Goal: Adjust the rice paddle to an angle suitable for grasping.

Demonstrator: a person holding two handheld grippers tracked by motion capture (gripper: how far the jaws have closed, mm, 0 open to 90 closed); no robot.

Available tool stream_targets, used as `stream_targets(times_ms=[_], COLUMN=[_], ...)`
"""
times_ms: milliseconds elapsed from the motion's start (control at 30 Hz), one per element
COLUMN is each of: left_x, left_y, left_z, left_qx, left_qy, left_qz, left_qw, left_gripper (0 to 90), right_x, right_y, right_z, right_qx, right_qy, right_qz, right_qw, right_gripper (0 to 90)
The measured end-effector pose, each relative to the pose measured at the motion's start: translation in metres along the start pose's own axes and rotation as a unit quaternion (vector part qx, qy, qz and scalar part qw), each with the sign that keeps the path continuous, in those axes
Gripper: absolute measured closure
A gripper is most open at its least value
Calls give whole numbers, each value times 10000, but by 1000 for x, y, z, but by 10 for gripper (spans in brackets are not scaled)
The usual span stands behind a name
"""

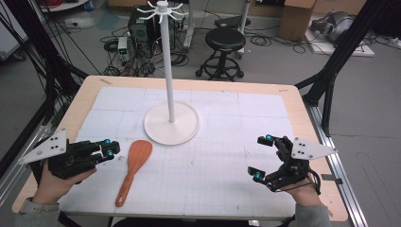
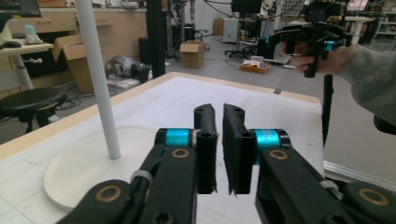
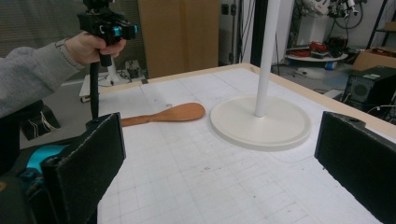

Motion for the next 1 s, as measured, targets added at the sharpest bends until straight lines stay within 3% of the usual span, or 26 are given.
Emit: stream_targets(times_ms=[333, 1000], left_x=[-2, -12], left_y=[-2, -14], left_z=[7, 40], left_qx=[-86, -758], left_qy=[-80, -48], left_qz=[-23, -257], left_qw=[9999, 9968], left_gripper=[897, 896], right_x=[0, 0], right_y=[0, -4], right_z=[1, 5], right_qx=[-28, -156], right_qy=[5, -49], right_qz=[-7, -51], right_qw=[10000, 9999], right_gripper=[6, 6])
Point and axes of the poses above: each handheld gripper's, and its own axes: y roughly backward along the jaws, z roughly out of its underside, x roughly to its right, the point moved 3 cm from there along -y, roughly forward along the jaws, and after that the axes turned 7 degrees about -z, right-handed, at the moved point
